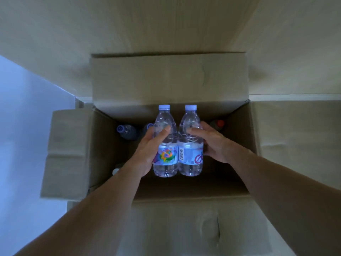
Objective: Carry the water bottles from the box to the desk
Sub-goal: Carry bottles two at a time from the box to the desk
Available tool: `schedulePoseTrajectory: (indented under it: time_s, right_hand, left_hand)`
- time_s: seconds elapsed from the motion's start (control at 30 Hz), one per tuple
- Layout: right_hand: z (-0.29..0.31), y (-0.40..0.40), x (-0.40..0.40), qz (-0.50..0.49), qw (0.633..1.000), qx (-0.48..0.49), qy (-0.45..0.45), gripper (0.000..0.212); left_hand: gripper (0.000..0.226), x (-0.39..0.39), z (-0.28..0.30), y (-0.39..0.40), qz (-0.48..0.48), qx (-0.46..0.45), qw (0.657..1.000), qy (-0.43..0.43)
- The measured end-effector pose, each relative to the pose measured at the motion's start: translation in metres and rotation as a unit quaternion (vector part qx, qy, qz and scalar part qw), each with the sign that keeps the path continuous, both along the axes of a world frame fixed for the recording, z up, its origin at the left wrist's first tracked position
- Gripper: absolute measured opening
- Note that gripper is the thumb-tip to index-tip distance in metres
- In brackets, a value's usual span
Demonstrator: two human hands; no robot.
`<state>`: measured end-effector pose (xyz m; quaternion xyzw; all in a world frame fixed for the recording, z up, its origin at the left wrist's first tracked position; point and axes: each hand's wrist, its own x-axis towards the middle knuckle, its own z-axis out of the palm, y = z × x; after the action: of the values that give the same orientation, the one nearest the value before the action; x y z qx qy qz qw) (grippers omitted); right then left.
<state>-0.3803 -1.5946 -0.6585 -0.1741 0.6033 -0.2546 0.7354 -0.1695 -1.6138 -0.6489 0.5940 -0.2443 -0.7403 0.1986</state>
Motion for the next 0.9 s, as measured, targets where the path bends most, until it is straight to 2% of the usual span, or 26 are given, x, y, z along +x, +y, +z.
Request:
schedulePoseTrajectory:
  time_s: [0.07,0.13,0.27,0.37,0.47,0.57,0.63,0.8,0.9]
  right_hand:
    - [0.020,0.000,0.005,-0.011,1.000,-0.001,0.010,0.064]
    - [0.042,0.000,0.008,-0.030,0.999,-0.007,0.017,0.076]
    - [0.095,0.002,0.011,-0.063,0.998,-0.014,0.013,0.093]
    - [0.144,0.005,0.009,-0.070,0.997,-0.026,-0.028,0.084]
    - [0.195,0.010,0.003,-0.065,0.994,-0.029,-0.084,0.078]
    - [0.239,0.014,-0.002,-0.064,0.991,-0.034,-0.109,0.060]
    - [0.267,0.015,-0.001,-0.060,0.991,-0.038,-0.111,0.058]
    - [0.338,0.018,0.005,-0.081,0.991,-0.070,-0.077,0.091]
    - [0.377,0.019,0.007,-0.106,0.988,-0.086,-0.070,0.093]
  left_hand:
    - [0.055,-0.001,0.023,-0.001,0.014,0.009,0.999,0.028]
    - [0.042,0.000,0.046,-0.001,0.025,0.024,0.998,0.056]
    - [0.038,0.006,0.098,0.003,0.013,0.050,0.997,0.064]
    - [0.051,0.010,0.144,0.004,0.010,0.042,0.997,0.066]
    - [0.061,0.015,0.192,0.005,-0.030,-0.014,0.999,0.037]
    - [0.059,0.017,0.241,0.003,-0.095,-0.059,0.993,0.040]
    - [0.058,0.014,0.275,0.002,-0.088,-0.075,0.992,0.050]
    - [0.061,0.008,0.347,0.002,-0.056,-0.077,0.993,0.073]
    - [0.058,0.005,0.380,0.002,-0.060,-0.060,0.991,0.099]
